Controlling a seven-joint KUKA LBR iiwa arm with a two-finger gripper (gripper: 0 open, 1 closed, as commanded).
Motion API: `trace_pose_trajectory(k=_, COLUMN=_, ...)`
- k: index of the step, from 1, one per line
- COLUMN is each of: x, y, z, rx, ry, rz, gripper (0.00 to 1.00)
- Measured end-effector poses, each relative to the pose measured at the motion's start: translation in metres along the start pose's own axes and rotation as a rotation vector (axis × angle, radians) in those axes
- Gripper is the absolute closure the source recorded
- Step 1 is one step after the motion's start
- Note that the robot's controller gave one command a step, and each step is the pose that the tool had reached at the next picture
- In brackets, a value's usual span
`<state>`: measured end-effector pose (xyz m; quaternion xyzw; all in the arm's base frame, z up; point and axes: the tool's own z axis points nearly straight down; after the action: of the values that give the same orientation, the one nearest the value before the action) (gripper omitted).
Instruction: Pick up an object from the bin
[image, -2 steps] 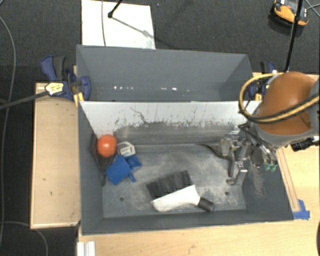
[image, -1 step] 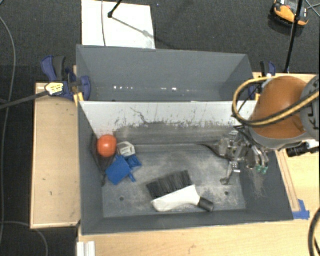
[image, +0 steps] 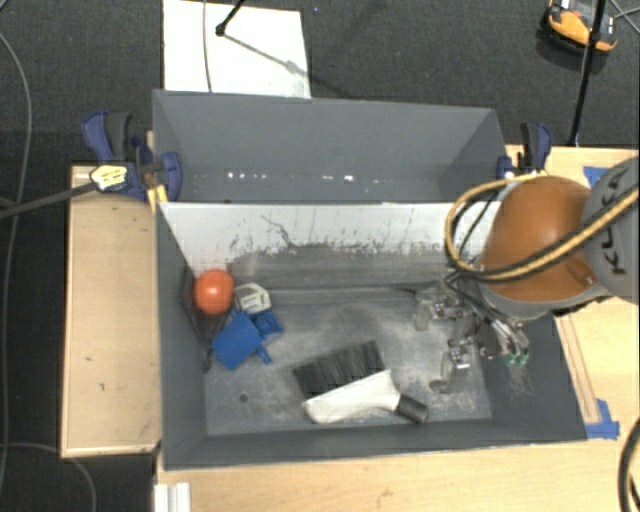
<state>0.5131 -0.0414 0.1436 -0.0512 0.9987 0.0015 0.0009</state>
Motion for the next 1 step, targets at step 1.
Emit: trace_pose_trajectory(k=1, x=0.0197, y=0.0059, z=0.0282, rx=0.004, ry=-0.009, rz=0.134, gripper=0.0)
